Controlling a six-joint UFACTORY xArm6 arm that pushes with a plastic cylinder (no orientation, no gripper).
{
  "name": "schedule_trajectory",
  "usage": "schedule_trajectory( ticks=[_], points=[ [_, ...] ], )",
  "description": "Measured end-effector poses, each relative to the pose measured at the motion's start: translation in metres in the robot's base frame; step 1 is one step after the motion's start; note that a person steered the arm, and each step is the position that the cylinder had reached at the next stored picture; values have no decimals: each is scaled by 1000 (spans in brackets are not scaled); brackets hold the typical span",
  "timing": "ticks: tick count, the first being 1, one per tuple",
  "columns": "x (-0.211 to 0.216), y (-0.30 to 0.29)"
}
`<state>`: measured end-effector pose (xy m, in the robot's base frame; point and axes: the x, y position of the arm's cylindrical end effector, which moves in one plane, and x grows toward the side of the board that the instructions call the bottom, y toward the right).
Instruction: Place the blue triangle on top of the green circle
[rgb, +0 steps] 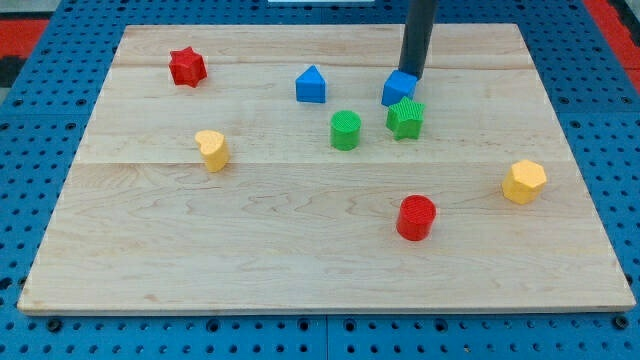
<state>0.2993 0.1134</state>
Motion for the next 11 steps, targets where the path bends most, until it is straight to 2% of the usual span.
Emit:
schedule_trajectory(
  ticks=[1, 2, 3, 4, 5, 7, 8, 9, 11],
  points=[
    [-2, -30],
    [-17, -17],
    [-59, -57],
    [-73, -124],
    [-60, -160],
    [1, -150],
    [26, -126],
    [19, -125],
    [-71, -227]
  ],
)
